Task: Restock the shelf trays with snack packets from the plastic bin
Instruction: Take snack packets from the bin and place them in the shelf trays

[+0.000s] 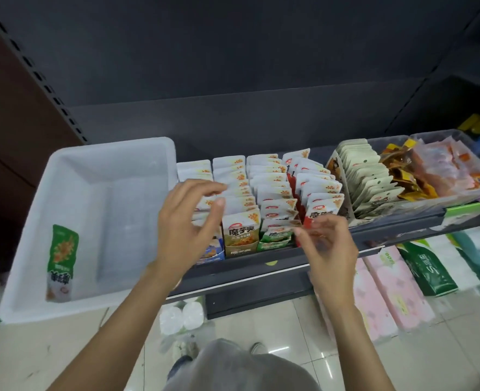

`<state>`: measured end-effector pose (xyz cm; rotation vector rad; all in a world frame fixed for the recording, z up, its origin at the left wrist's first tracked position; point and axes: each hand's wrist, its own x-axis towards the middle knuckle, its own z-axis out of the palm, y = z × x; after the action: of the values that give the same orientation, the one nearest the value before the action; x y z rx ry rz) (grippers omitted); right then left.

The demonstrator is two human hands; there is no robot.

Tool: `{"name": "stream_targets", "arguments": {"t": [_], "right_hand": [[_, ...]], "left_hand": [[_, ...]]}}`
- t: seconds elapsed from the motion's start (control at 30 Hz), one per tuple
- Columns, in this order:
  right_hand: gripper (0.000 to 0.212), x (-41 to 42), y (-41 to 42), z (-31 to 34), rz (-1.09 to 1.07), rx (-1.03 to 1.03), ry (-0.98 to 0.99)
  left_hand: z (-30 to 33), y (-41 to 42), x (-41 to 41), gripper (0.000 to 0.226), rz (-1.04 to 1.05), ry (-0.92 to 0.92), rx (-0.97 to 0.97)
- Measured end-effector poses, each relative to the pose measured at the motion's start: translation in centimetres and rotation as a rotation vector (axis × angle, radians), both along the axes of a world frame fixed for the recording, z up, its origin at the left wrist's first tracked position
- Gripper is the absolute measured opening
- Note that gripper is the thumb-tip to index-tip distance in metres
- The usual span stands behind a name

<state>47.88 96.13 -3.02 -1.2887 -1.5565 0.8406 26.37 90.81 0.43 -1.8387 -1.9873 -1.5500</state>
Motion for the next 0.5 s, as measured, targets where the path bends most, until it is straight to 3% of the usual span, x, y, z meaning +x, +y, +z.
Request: {"name": "stream_targets", "arguments": {"t": [0.13,0.2,0.27,0.4,0.5], "right_hand": [[0.015,-3.3,-2.9,2.7,0.135,0.115,0.051],[0.007,-6.9,-3.8,3.6,0.292,0.155,0.027],[0.012,-11.7,-4.7,3.7,0.496,0.209,-0.032],[0.021,-22.8,-6.1,1.7,0.948,0.167,-0.301],[0.045,-30.3,-6.5,-1.4,1.159,0.135,-0.602]], "left_hand": [[-1.3,-6.5,-5.7,0.021,0.302,-0.049,0.065],[-2.7,-9.4,-9.4,0.016,0.463,-0.065,-0.052],[-4.4,-12.0,-13.2,0.018,0.577,-0.004,-0.256],[-6.2,-14.8,-18.8,0.035,0.579,0.088,-0.630],[-5.5,-14.8,-20.3,0.031,0.544,0.123,-0.690]]}}
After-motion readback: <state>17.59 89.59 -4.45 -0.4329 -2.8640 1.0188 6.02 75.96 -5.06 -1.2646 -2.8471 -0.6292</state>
